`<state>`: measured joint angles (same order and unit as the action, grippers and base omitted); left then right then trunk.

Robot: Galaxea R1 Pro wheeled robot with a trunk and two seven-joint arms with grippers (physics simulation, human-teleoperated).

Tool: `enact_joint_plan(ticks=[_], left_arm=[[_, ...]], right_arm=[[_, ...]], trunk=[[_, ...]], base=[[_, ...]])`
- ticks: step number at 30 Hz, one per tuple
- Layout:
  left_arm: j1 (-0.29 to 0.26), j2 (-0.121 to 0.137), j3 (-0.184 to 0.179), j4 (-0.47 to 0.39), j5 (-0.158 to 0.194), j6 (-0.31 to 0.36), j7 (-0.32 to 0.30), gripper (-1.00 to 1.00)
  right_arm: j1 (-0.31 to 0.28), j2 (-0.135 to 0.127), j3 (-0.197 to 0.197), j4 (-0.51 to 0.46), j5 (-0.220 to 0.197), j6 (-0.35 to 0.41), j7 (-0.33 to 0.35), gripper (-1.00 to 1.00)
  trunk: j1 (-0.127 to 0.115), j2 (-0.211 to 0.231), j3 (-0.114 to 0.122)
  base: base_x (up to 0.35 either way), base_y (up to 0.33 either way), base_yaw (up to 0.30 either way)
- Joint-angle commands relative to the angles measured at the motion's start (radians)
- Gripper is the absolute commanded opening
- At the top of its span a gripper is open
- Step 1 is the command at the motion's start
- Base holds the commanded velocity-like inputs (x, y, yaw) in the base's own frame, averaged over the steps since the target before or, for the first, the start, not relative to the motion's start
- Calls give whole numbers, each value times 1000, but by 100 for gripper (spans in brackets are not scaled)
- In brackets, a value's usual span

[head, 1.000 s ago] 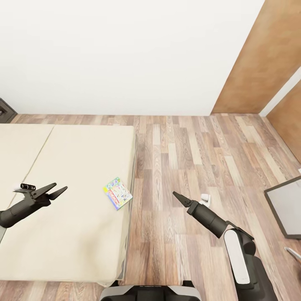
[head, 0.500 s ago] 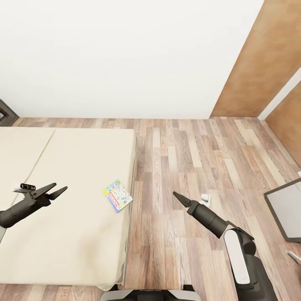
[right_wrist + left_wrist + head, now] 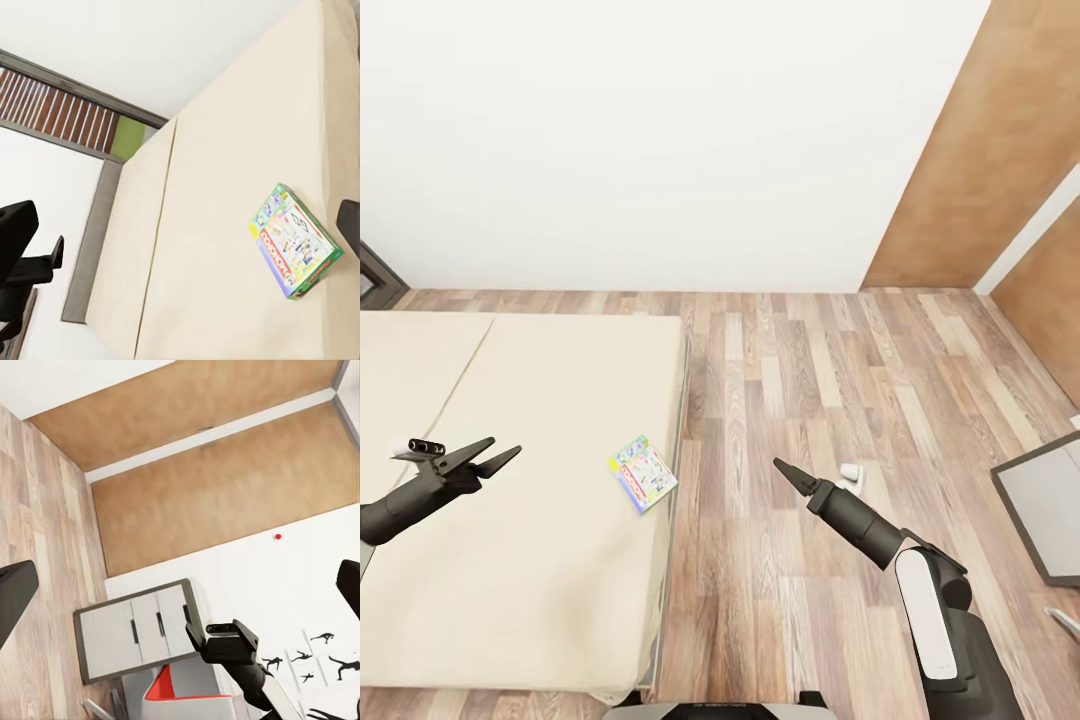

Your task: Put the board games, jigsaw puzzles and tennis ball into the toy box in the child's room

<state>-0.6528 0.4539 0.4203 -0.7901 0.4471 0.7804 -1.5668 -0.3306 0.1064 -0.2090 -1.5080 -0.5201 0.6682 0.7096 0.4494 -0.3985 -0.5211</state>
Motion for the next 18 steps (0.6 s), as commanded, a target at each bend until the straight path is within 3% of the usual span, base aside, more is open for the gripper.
enact_joint_plan(ticks=[1, 18], left_arm=[[-1, 0, 0, 0, -1, 11, -4, 100], [-1, 0, 0, -1, -1, 10, -4, 100]], right_arm=[[-1, 1, -2, 0, -3, 7, 2, 100], [-1, 1, -1, 0, -3, 7, 2, 100]], trunk=[[1, -2, 0], [1, -2, 28]], base=[[0, 0, 0], [0, 0, 0]])
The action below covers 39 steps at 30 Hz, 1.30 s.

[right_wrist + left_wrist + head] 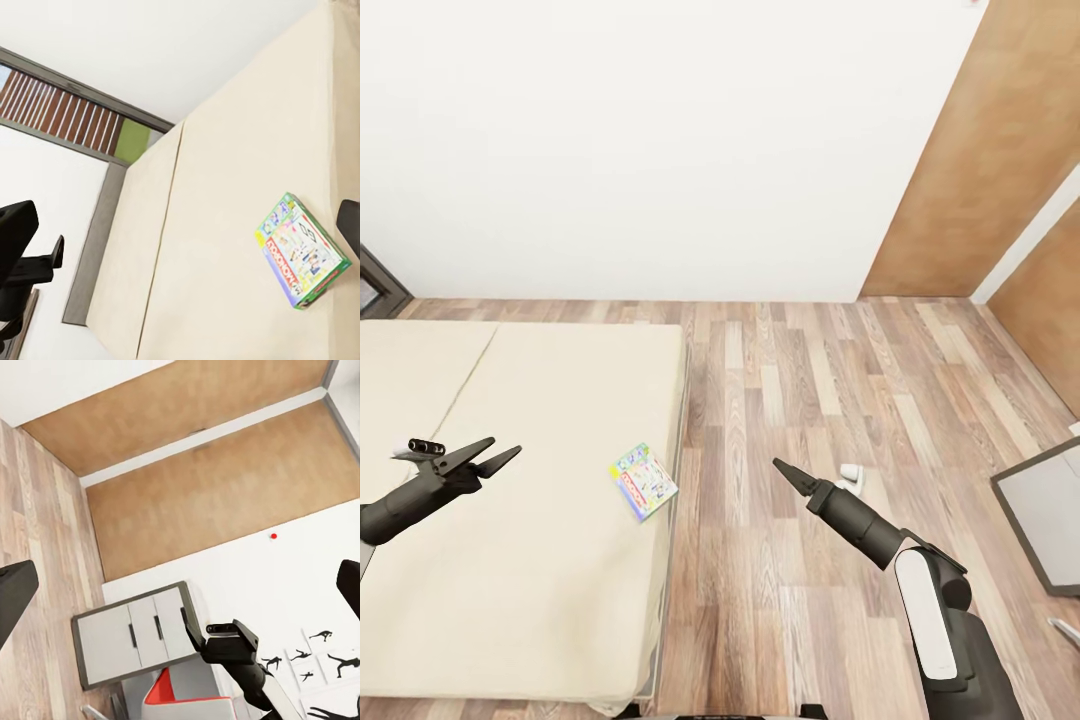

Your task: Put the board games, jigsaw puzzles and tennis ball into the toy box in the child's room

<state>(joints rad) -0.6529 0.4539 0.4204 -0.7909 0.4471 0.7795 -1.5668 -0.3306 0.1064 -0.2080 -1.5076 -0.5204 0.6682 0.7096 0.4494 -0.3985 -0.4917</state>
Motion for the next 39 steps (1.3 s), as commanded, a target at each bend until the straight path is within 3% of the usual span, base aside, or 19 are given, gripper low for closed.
enact_joint_plan(ticks=[1, 39], left_arm=[[0, 0, 0, 0, -1, 11, -4, 100], [0, 0, 0, 0, -1, 12, -4, 100]], right_arm=[[-1, 1, -2, 0, -3, 7, 2, 100], [-1, 1, 2, 0, -3, 5, 1, 100]], trunk=[[1, -2, 0], [1, -2, 62]], base=[[0, 0, 0], [0, 0, 0]])
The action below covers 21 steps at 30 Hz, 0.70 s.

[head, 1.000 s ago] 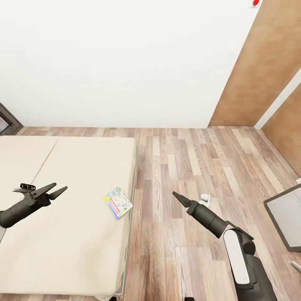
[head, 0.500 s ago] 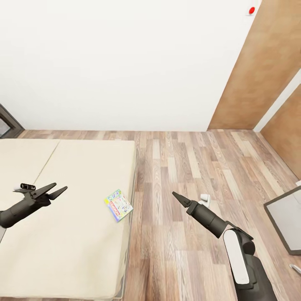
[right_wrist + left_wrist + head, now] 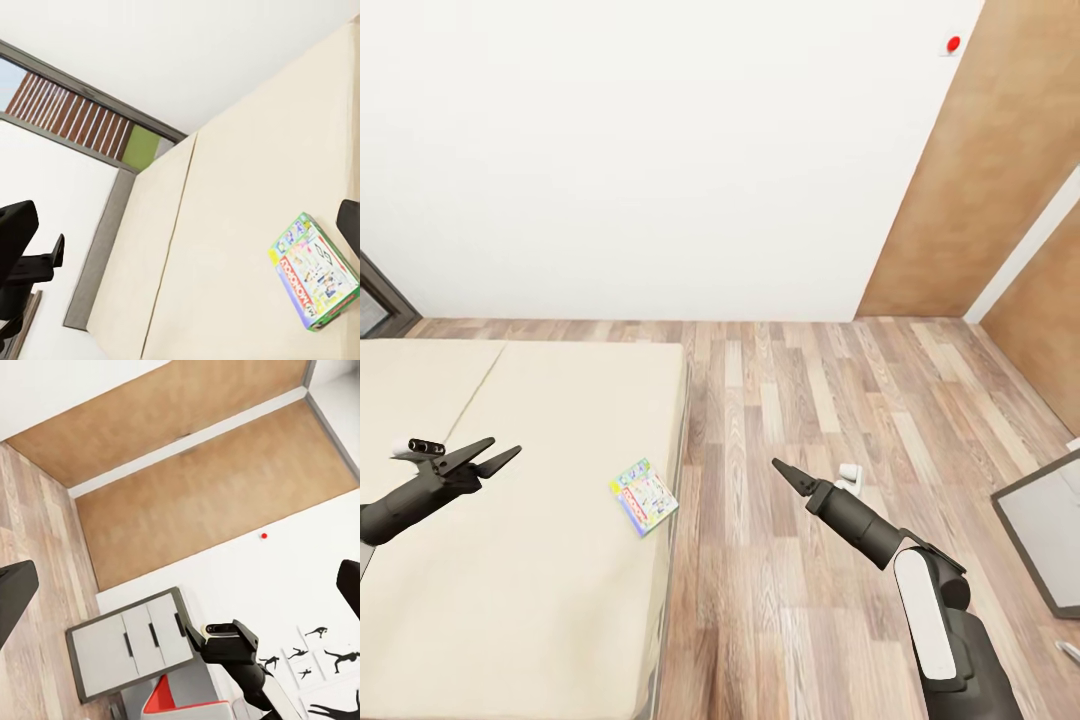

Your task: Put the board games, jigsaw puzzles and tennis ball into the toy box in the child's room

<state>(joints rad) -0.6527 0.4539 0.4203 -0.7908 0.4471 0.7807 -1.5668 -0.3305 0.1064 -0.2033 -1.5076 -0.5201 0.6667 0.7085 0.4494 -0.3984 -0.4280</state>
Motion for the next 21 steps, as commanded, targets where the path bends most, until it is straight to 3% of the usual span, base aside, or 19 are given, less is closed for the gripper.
enact_joint_plan(ticks=[1, 21], left_arm=[[-1, 0, 0, 0, -1, 11, -4, 100], [-1, 0, 0, 0, -1, 11, -4, 100]], right_arm=[[-1, 1, -2, 0, -3, 7, 2, 100], [-1, 1, -1, 0, -3, 7, 2, 100]], trunk=[[1, -2, 0], [1, -2, 33]], base=[[0, 0, 0], [0, 0, 0]])
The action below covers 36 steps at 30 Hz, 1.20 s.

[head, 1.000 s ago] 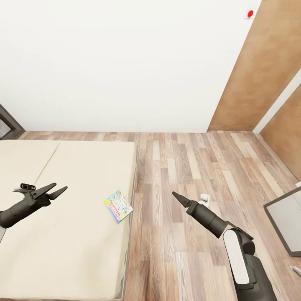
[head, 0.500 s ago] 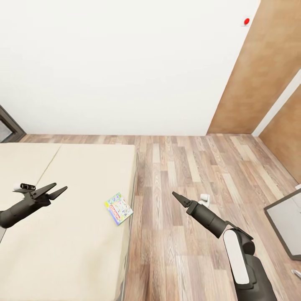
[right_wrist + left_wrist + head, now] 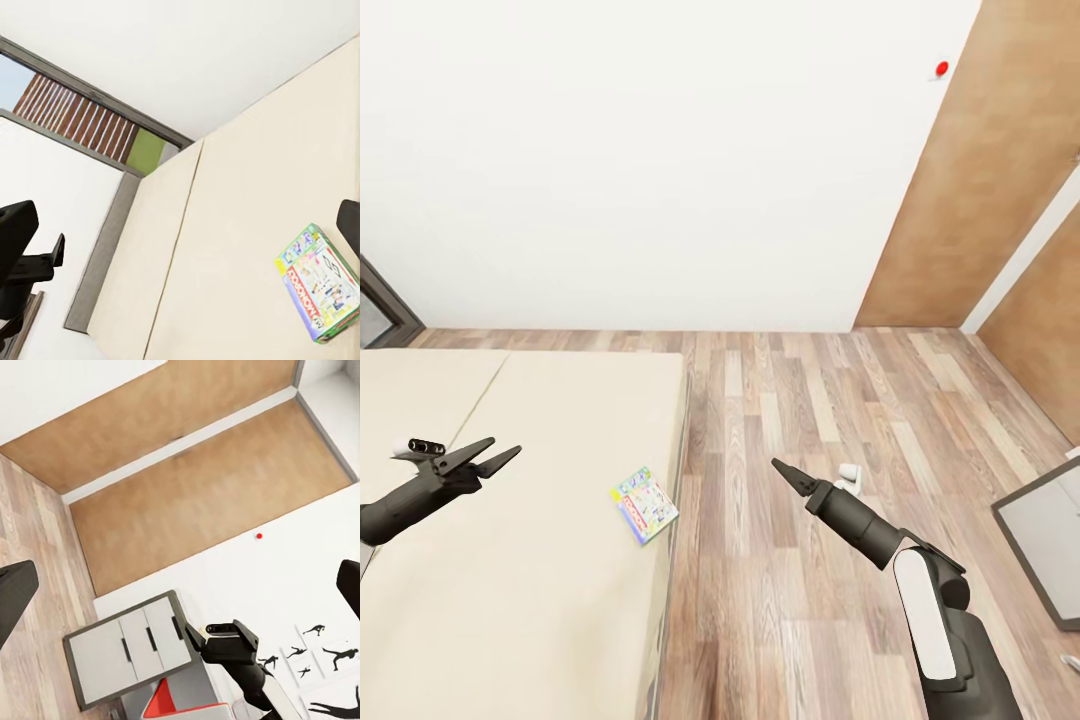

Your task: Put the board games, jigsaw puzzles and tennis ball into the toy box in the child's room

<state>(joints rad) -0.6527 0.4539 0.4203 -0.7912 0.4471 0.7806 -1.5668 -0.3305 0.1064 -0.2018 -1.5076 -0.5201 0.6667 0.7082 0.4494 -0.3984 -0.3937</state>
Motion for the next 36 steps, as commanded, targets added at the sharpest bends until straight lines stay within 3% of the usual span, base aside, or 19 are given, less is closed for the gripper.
enact_joint_plan(ticks=[1, 36], left_arm=[[-1, 0, 0, 0, -1, 10, -4, 100], [0, 0, 0, 1, -1, 10, -4, 100]], right_arm=[[-1, 1, -2, 0, -3, 7, 2, 100], [-1, 2, -2, 0, -3, 7, -11, 100]], trunk=[[1, -2, 0], [1, -2, 57]], base=[[0, 0, 0], [0, 0, 0]])
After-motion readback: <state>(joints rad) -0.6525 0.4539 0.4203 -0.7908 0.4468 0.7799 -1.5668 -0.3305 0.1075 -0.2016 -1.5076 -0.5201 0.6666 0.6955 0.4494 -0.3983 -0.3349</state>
